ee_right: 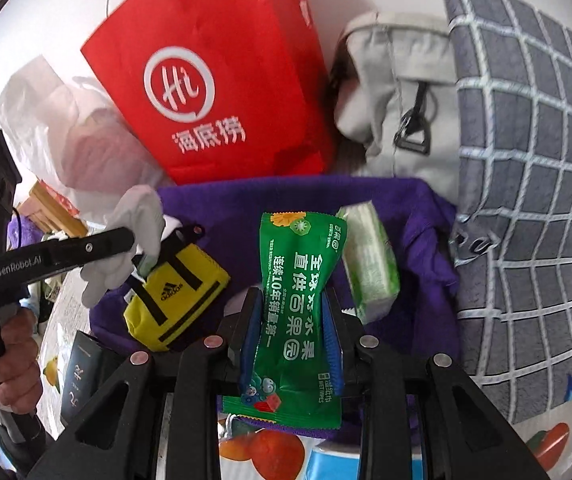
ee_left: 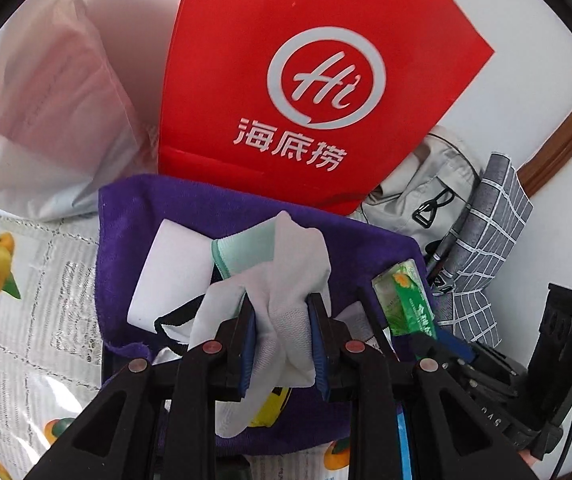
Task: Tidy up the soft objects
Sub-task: 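Lower the gloves and green packet onto the towel and open both tools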
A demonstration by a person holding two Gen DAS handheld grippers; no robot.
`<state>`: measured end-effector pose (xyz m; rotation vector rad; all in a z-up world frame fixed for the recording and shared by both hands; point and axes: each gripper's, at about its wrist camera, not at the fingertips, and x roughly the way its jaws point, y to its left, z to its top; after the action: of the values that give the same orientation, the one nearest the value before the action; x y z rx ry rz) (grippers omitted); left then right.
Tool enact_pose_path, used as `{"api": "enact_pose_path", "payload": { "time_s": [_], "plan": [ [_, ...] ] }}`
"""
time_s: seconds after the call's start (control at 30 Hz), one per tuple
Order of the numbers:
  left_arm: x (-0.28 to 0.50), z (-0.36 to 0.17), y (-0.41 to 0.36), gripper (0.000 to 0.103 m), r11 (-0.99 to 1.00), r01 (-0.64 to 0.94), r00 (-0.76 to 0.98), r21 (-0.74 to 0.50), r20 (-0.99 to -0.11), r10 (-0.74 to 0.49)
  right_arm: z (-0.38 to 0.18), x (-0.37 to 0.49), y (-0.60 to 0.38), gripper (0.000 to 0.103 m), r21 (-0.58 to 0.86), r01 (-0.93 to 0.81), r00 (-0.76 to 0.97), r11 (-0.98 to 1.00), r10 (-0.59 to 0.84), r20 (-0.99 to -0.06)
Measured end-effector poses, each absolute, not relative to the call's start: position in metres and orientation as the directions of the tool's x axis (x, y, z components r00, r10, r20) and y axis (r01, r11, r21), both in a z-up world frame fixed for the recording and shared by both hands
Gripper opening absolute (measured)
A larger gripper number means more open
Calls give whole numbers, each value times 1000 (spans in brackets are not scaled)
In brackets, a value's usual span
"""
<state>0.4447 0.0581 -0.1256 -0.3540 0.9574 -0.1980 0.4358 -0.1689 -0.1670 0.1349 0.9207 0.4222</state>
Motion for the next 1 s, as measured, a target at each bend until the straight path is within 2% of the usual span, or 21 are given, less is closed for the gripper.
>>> {"api": "enact_pose_path", "payload": {
  "time_s": [0.23,0.3,0.37,0.4,0.43,0.47,0.8,0.93,1.0],
  "plan": [
    [448,-133,52,25,909,34,556,-414,-748,-362,-174,438,-164,33,291,-299,525,909,411,-745],
    [449,-134,51,34,904,40,552,-427,-744,-376,-174,438,-166,34,297,-293,529,909,413,-742],
    [448,-133,49,39,904,45,553,-426,-743,-378,-174,439,-170,43,310,-289,529,906,421,-737],
    [449,-132,49,52,904,43,550,-425,-745,-377,-174,439,-171,47,315,-289,530,904,425,-734],
    [449,-132,48,59,905,40,546,-424,-749,-375,-173,439,-171,52,319,-288,531,903,428,-731],
    [449,-131,48,66,905,39,548,-423,-749,-373,-171,439,-172,54,323,-289,533,901,432,-728],
    [432,-106,49,68,929,27,578,-370,-752,-316,-148,427,-175,56,271,-274,581,923,383,-719],
    [412,-90,42,68,959,20,602,-283,-762,-237,-129,410,-176,68,214,-249,611,945,325,-722],
    [397,-83,37,69,967,22,603,-253,-768,-215,-120,399,-178,68,192,-251,619,949,309,-722]
  ]
}}
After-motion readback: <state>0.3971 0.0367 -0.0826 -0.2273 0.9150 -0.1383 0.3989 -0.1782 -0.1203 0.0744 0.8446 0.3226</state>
